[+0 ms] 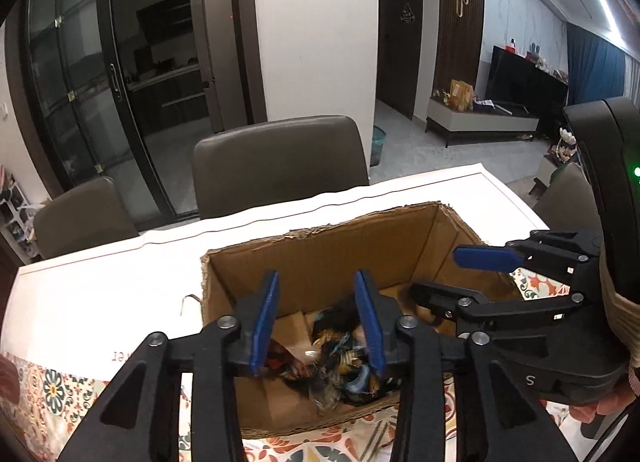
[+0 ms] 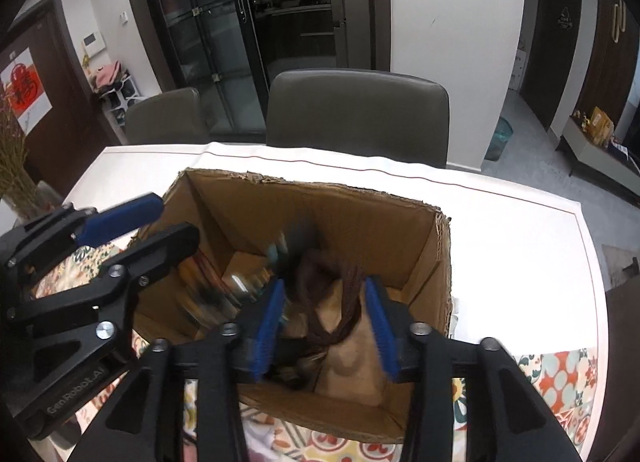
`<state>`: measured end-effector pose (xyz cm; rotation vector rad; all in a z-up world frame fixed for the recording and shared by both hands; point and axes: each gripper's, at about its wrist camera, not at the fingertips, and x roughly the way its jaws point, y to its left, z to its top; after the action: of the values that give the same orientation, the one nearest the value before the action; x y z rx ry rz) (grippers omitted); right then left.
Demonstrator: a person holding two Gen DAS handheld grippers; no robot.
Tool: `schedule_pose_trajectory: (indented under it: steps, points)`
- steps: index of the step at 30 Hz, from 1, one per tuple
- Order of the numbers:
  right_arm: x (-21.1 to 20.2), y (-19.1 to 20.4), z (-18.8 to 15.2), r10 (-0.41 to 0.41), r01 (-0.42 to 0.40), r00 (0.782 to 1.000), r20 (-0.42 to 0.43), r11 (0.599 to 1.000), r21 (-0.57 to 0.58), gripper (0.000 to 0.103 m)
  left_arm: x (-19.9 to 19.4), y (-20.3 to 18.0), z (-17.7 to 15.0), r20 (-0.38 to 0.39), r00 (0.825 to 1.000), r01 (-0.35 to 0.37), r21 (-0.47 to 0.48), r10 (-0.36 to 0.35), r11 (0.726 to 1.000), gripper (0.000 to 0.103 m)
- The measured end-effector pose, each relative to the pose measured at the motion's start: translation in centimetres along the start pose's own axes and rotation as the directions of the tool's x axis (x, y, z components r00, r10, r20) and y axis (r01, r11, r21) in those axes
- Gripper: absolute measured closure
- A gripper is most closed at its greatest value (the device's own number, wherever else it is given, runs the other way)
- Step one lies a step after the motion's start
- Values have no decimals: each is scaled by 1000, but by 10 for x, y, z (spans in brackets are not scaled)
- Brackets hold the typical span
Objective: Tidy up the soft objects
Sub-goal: 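Open both tools to drop the hair tie and scarf into the box, then move both tools back toward the remaining soft items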
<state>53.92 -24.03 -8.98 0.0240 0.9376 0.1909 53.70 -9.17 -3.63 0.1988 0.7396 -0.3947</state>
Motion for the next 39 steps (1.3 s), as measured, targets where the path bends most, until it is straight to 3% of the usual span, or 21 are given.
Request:
schedule_pose_trajectory:
  steps: [5, 18, 27, 29, 39]
  points:
    - [-8, 1, -2, -8, 8, 1000, 12, 1000, 9, 47, -14, 5, -4, 19, 999, -37, -11, 37, 999, 57]
    - [-71, 15, -19, -86, 83, 986, 142, 996, 21, 47, -79, -10, -24, 114, 981, -158, -4, 157, 987, 52]
    - [-121, 27, -47, -115, 112, 969, 220, 993, 23, 47, -120, -22, -48, 163, 968, -192, -22, 193, 981, 48]
    - [-129, 28, -55, -124, 121, 966, 229, 992, 26, 43, -128, -26, -55, 170, 965, -200, -18, 200, 980, 47]
    - [-147, 37, -99, -154, 150, 960, 233, 988, 36, 40, -150, -39, -97, 153, 968, -198, -35, 201, 980, 44]
